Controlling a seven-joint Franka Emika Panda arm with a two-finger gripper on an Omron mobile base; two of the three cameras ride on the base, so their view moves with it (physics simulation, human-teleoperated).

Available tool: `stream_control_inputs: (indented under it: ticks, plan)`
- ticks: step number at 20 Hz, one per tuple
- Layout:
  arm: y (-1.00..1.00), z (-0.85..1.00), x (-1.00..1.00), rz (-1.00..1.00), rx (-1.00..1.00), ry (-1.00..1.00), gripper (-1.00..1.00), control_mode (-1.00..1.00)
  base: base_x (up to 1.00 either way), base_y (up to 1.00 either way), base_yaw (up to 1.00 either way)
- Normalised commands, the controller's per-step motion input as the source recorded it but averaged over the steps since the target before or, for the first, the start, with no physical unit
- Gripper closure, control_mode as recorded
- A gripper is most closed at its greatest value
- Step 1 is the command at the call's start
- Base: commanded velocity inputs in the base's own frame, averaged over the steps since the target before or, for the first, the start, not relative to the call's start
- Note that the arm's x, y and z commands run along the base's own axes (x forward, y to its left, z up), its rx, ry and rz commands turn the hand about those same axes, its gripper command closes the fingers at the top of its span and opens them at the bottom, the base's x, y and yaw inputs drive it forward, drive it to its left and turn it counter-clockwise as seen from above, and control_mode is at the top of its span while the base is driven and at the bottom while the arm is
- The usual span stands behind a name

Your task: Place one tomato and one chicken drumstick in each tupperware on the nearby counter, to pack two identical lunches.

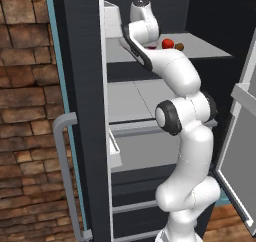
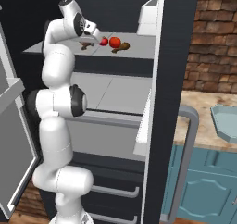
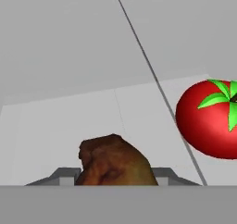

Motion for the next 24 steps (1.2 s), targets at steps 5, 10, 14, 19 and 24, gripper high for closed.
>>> stream_control_inputs:
  ticks: [5,10,14,19,24]
  plan:
    - [0.0,-0.38,-0.93,0.0,0.0,-0.16,1.0,-1.0,0.0,0.0,0.0]
    - [-0.12,-0.15,-1.0,0.0,0.01,-0.15,1.0,-1.0,0.0,0.0,0.0]
    - [-0.47,0.0,-1.0,0.0,0.08,-0.18,1.0,-1.0,0.0,0.0,0.0]
    - [-0.2,0.0,-1.0,0.03,0.03,-0.06,1.0,-1.0,0.0,0.0,0.0]
    - [0.0,0.0,-0.91,0.14,0.0,0.0,1.0,-1.0,0.0,0.0,0.0]
